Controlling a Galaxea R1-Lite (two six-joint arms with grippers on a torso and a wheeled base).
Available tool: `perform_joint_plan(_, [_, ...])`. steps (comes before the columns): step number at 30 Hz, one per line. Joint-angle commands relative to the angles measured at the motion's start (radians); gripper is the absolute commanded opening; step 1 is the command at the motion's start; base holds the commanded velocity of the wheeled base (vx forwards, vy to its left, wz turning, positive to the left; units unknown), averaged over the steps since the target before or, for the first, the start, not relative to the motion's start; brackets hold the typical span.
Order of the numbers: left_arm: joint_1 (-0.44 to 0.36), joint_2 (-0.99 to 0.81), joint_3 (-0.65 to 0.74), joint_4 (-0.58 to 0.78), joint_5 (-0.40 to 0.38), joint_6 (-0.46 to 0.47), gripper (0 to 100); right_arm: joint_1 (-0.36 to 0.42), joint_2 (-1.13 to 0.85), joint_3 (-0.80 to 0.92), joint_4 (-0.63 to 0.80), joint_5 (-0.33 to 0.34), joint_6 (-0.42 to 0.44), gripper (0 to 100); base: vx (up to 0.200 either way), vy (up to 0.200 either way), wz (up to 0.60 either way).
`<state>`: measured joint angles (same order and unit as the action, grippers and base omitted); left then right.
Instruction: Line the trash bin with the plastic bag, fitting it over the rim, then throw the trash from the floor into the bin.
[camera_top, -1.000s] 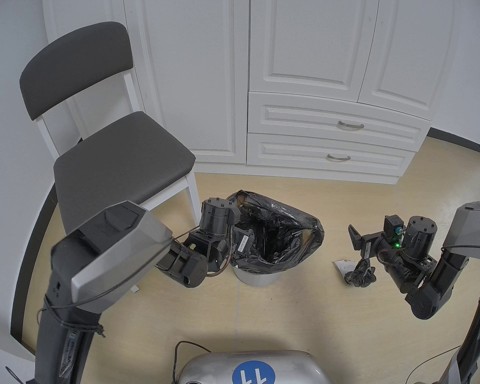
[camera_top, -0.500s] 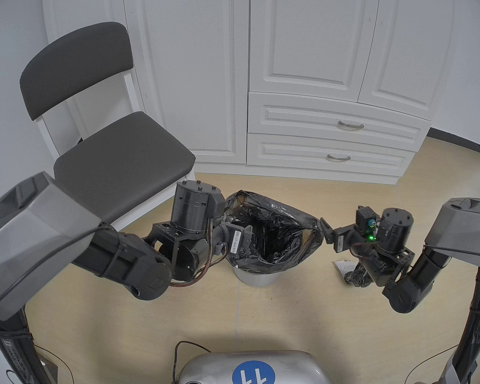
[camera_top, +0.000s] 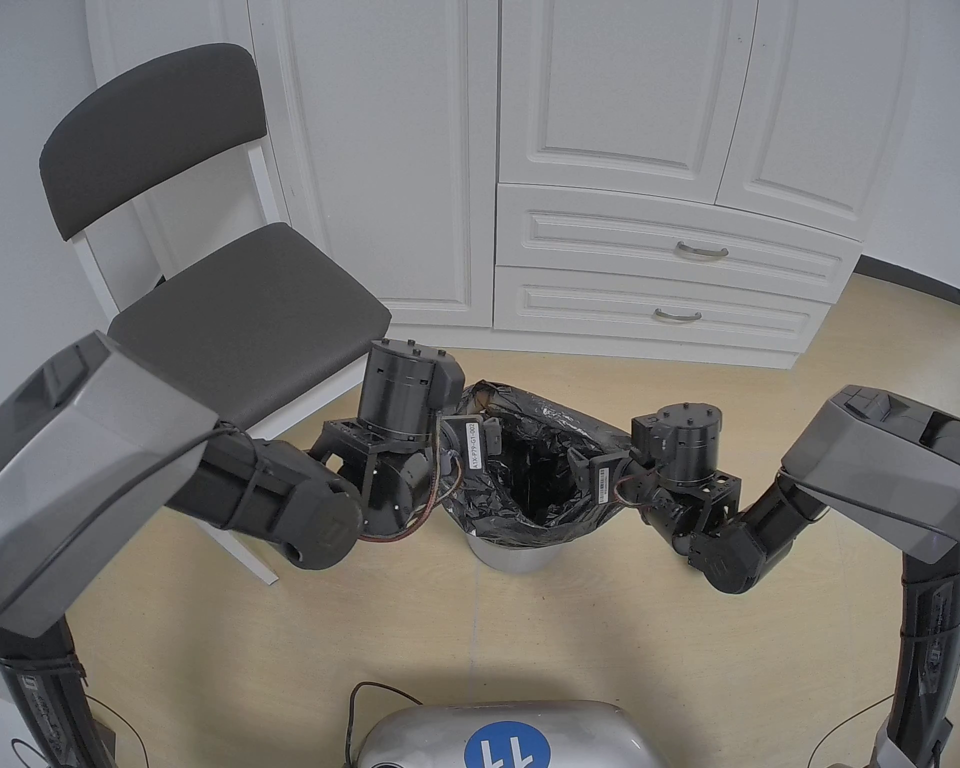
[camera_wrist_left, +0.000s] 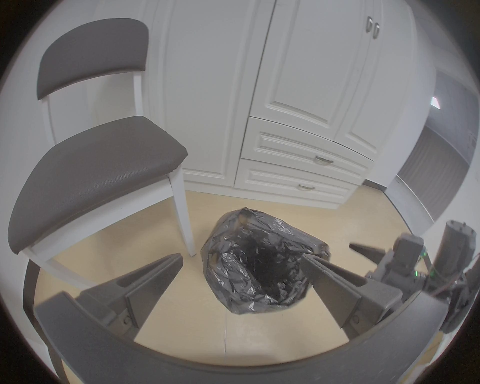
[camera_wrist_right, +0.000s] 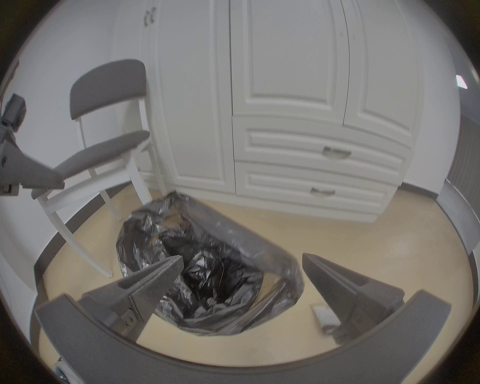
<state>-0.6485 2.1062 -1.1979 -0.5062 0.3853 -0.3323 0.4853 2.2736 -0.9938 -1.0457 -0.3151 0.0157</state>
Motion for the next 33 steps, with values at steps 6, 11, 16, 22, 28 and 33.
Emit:
perform_joint_plan(6, [0.04,0.104,-0.039,-0.052,0.101,-0.048,100,0.019,0.072,-0.252,0.328,-0.019,0.205,100,0.0,0.0,0.0])
perform_joint_plan(11, [0.04,0.092,-0.037,-0.058,0.102,-0.045,100,0.015,0.188,-0.401,0.348,-0.098,0.225,100,0.0,0.0,0.0])
perform_joint_plan(16, [0.04,0.103,-0.042,-0.066,0.102,-0.047,100,-0.011,0.302,-0.539,0.352,-0.16,0.213,100,0.0,0.0,0.0])
perform_joint_plan(22, [0.035,0.109,-0.04,-0.074,0.102,-0.047,100,-0.05,0.365,-0.66,0.375,-0.173,0.216,100,0.0,0.0,0.0])
perform_joint_plan(28, [0.035,0.129,-0.051,-0.075,0.116,-0.045,100,-0.083,0.534,-1.006,0.371,-0.269,0.25,100,0.0,0.0,0.0])
perform_joint_plan(33, [0.036,0.135,-0.052,-0.091,0.116,-0.043,100,-0.094,0.586,-1.006,0.339,-0.249,0.253,100,0.0,0.0,0.0])
